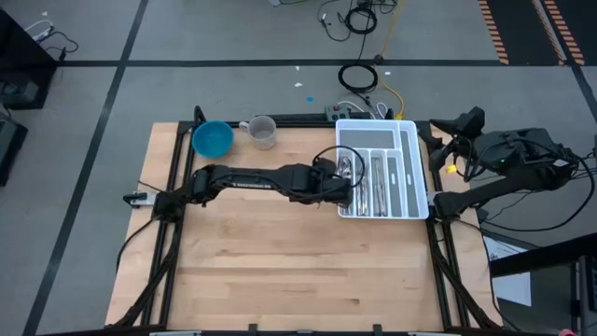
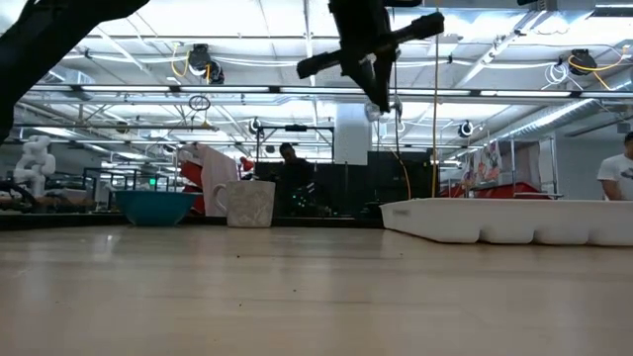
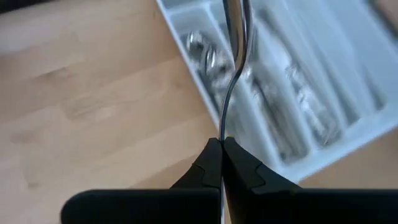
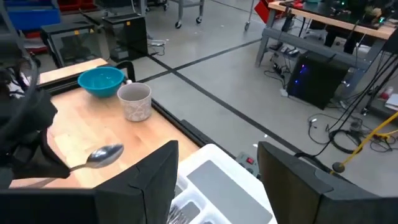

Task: Sort silverware
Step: Put the spoon in the silverware tray

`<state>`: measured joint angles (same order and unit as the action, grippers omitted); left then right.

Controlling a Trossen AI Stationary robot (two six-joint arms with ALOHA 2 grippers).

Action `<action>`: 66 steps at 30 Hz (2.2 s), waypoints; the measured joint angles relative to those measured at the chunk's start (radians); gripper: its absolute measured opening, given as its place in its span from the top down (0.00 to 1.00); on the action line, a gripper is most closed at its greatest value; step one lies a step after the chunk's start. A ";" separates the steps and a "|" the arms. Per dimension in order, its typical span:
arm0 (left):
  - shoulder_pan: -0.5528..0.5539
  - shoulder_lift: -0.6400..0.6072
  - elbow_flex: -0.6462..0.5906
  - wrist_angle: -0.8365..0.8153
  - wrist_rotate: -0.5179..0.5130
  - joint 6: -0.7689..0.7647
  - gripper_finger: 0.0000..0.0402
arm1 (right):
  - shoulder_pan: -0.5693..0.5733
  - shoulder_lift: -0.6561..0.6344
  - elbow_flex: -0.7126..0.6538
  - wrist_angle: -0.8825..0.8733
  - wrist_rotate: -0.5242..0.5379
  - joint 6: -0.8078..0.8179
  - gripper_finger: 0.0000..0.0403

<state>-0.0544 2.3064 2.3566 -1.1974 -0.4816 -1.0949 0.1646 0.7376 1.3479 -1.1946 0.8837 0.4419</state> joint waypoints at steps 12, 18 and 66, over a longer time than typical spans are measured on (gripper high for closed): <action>0.037 0.076 -0.001 0.188 -0.070 -0.179 1.00 | 0.000 0.000 0.000 -0.031 0.000 -0.173 0.48; 0.081 0.151 -0.001 0.329 -0.043 -0.145 1.00 | 0.000 -0.011 0.000 -0.031 -0.054 -0.259 0.48; 0.087 0.246 -0.001 0.276 0.192 0.001 0.78 | 0.000 -0.034 0.000 -0.029 -0.136 -0.291 0.48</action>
<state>0.0323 2.5523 2.3558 -0.9212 -0.2896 -1.0938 0.1646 0.7040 1.3476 -1.2234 0.7473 0.1508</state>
